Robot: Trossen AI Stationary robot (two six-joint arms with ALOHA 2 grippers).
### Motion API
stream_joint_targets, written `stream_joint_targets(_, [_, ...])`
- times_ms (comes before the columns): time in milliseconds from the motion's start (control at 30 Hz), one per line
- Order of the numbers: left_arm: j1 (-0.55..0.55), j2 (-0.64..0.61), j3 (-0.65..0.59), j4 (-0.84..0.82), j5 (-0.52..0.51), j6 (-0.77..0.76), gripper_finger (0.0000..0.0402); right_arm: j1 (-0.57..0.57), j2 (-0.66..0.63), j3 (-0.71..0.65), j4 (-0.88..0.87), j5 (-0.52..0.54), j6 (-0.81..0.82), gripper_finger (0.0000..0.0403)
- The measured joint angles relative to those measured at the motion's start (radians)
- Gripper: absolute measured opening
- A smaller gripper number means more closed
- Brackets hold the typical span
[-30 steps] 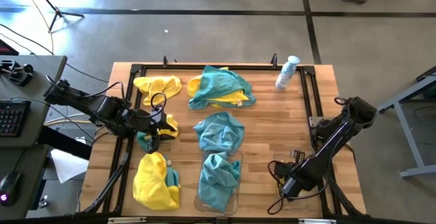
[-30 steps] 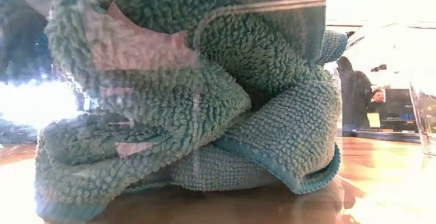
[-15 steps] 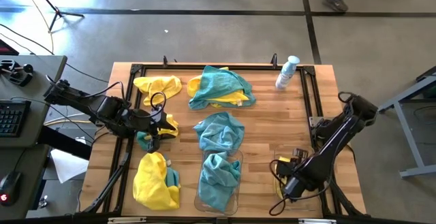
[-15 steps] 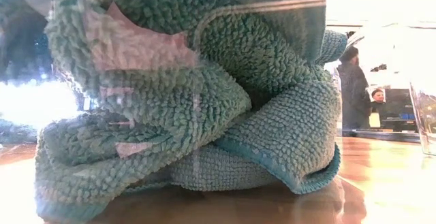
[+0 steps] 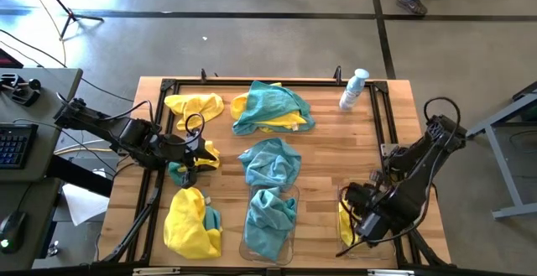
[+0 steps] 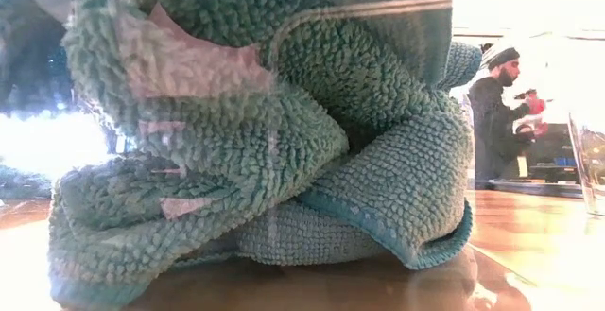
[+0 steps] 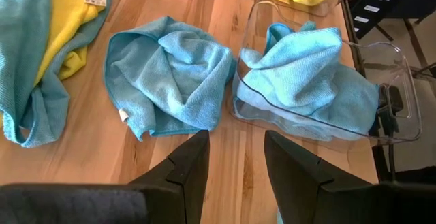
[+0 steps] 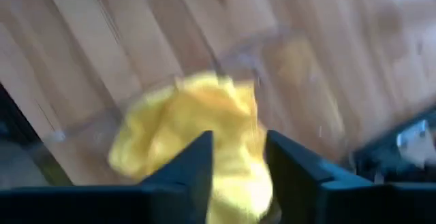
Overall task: Sort microfiber towel by color & place in baskets
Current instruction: Put the blue towel into the left transparent bin
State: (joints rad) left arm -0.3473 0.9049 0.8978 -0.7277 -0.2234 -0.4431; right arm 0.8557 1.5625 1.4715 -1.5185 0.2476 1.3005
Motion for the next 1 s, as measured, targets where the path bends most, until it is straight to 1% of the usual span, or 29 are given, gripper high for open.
stream_joint_targets(100, [0.0, 0.0, 0.0, 0.005, 0.0, -0.001, 0.0131, 0.003, -0.051, -0.024, 0.002, 0.098, -0.005, 0.0033])
stream_joint_targets(133, [0.0, 0.0, 0.0, 0.014, 0.0, -0.001, 0.0131, 0.002, -0.076, -0.043, 0.007, 0.116, -0.012, 0.0017])
stream_joint_targets(167, [0.0, 0.0, 0.0, 0.03, 0.0, 0.0, 0.0131, -0.001, -0.103, -0.068, 0.02, 0.131, -0.017, 0.0011])
stream_joint_targets(267, [0.0, 0.0, 0.0, 0.075, -0.014, 0.0, 0.0131, -0.011, -0.201, -0.164, 0.101, 0.177, -0.022, 0.002])
stream_joint_targets(400, [0.0, 0.005, 0.0, 0.129, -0.075, 0.0, 0.0131, -0.033, -0.353, -0.323, 0.24, 0.213, -0.074, 0.0004])
stream_joint_targets(467, [0.0, 0.017, 0.0, 0.159, -0.106, -0.001, 0.0131, -0.056, -0.423, -0.393, 0.305, 0.226, -0.094, 0.0006])
stream_joint_targets(567, [0.0, 0.053, 0.0, 0.193, -0.149, -0.021, 0.0131, -0.098, -0.508, -0.478, 0.375, 0.253, -0.132, 0.001])
stream_joint_targets(667, [0.0, 0.118, 0.023, 0.206, -0.179, -0.036, 0.0131, -0.14, -0.57, -0.531, 0.406, 0.274, -0.189, 0.0011])
stream_joint_targets(800, [0.011, 0.238, 0.107, 0.205, -0.187, -0.036, 0.0131, -0.19, -0.618, -0.571, 0.421, 0.31, -0.269, 0.0012])
stream_joint_targets(900, [0.042, 0.344, 0.204, 0.196, -0.185, -0.057, 0.0131, -0.223, -0.637, -0.577, 0.424, 0.326, -0.315, 0.0012])
stream_joint_targets(1000, [0.088, 0.453, 0.319, 0.167, -0.162, -0.07, 0.0131, -0.239, -0.64, -0.577, 0.429, 0.346, -0.339, 0.0012])
